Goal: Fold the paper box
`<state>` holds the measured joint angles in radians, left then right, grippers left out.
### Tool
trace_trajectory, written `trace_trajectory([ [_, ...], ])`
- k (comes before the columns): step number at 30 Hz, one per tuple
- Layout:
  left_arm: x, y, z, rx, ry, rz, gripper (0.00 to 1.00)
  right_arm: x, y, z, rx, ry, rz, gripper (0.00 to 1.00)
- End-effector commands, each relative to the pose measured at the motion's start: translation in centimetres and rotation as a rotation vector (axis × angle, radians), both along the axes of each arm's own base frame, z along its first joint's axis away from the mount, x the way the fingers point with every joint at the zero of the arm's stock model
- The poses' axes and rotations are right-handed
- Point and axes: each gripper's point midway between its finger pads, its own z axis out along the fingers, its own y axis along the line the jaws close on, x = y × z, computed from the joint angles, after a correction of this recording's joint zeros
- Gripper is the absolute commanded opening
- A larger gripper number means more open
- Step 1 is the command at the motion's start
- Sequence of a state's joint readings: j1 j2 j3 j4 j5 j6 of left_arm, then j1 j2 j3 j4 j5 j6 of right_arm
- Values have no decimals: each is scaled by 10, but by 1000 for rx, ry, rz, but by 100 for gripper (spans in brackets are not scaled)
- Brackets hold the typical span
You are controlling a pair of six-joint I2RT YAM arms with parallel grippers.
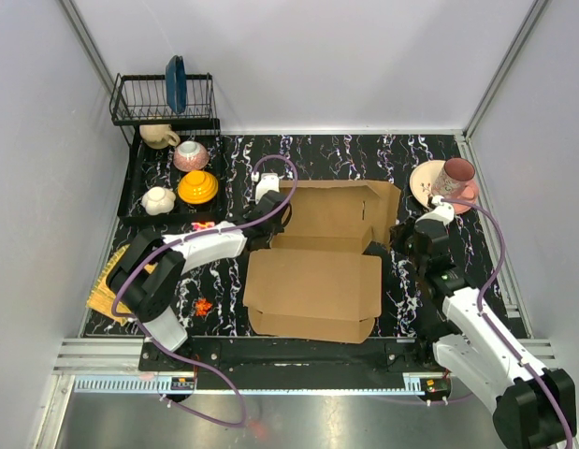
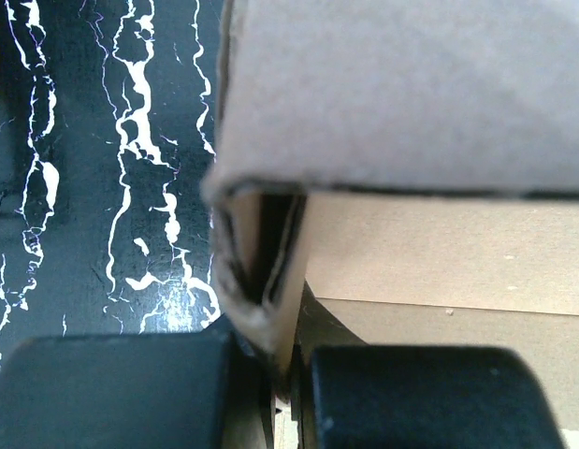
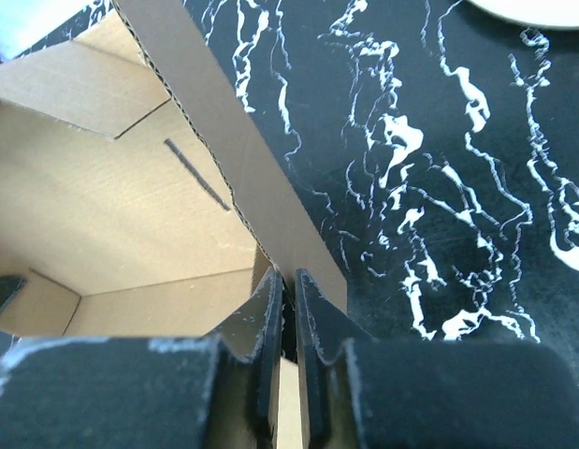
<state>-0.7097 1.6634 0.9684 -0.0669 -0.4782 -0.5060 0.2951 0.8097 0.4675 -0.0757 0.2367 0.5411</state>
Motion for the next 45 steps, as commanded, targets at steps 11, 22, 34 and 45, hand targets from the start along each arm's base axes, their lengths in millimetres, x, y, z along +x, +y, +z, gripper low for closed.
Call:
trace_trajectory([
  [11, -24, 1, -20, 83, 91, -19, 0, -8, 55, 26, 157, -35, 274, 7],
  [22, -21, -3, -23, 71, 92, -7, 0, -17, 73, 12, 152, -18, 411, 7],
  [34, -23, -1, -26, 53, 58, 10, 0, -11, 99, -15, 151, 76, 503, 37],
  [45, -23, 4, -26, 80, 50, 12, 0, -8, 91, 18, 112, -12, 478, 54],
])
